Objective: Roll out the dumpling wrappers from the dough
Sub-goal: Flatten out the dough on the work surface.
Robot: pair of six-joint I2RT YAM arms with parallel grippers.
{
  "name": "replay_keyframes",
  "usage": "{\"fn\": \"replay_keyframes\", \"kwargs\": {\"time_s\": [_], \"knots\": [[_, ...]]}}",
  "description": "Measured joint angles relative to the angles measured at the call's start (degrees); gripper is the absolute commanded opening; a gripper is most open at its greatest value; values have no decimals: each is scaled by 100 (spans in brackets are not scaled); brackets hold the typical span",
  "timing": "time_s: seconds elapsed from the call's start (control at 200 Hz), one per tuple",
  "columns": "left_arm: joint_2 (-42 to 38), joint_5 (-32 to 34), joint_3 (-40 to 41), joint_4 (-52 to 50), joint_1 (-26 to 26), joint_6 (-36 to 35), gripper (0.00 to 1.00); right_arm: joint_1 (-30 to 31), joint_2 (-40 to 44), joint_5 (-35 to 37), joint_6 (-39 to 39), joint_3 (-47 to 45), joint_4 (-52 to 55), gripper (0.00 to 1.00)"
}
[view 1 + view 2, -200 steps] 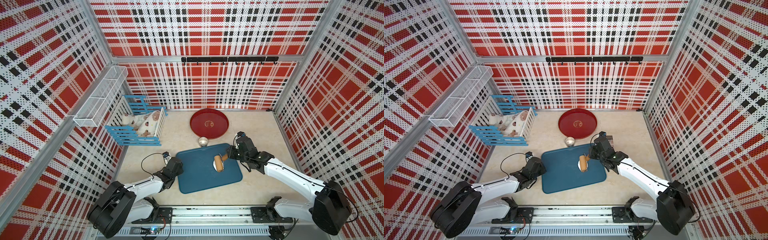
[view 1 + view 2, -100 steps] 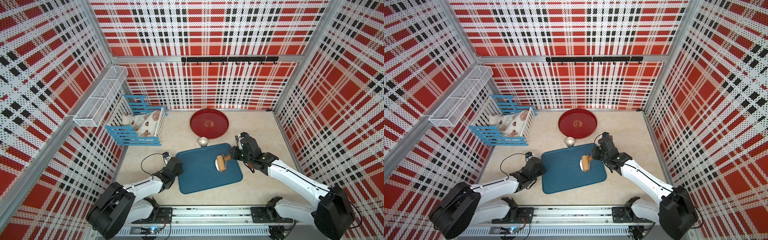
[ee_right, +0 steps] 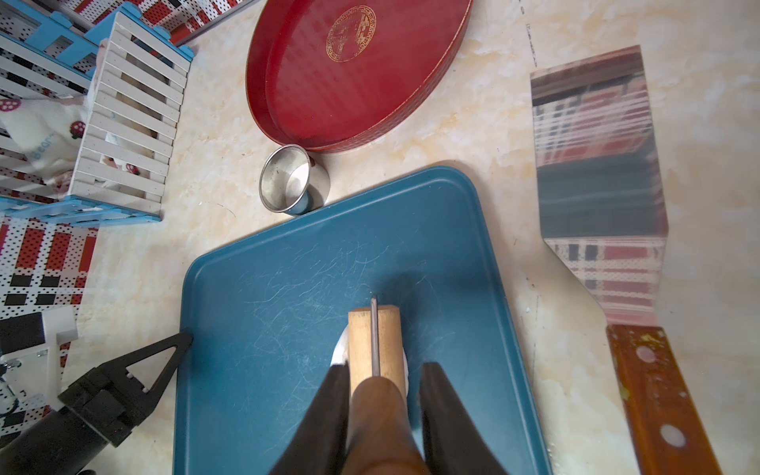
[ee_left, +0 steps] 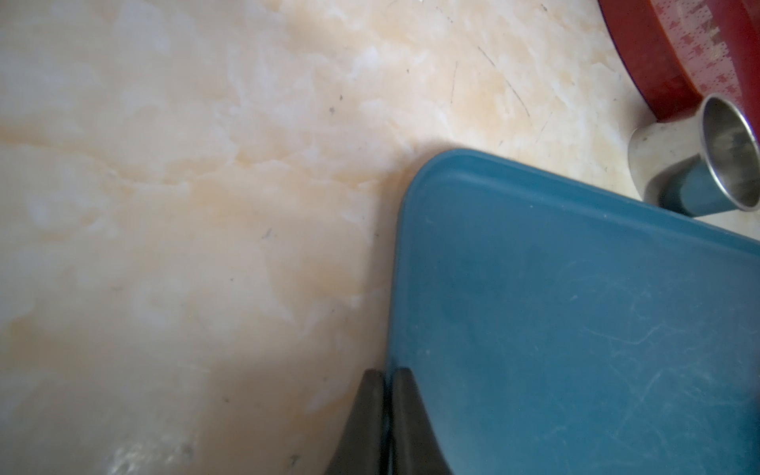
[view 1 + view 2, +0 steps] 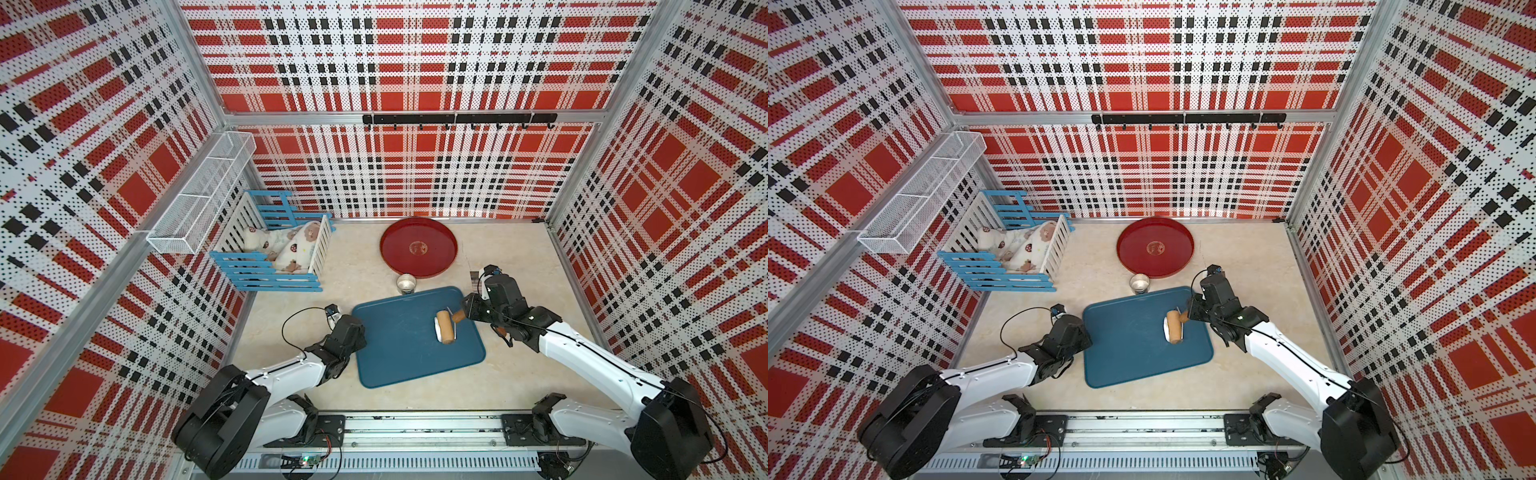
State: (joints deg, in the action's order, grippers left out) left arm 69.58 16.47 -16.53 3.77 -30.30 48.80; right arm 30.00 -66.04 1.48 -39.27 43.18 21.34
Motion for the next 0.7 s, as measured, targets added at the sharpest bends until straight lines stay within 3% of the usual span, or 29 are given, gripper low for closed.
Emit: {"fn": "replay_keyframes", "kwargs": {"time_s": [0.701], "knots": [[13,-9,4,9,0,4,0,-144,59,-39,243,-81,13,0]]}}
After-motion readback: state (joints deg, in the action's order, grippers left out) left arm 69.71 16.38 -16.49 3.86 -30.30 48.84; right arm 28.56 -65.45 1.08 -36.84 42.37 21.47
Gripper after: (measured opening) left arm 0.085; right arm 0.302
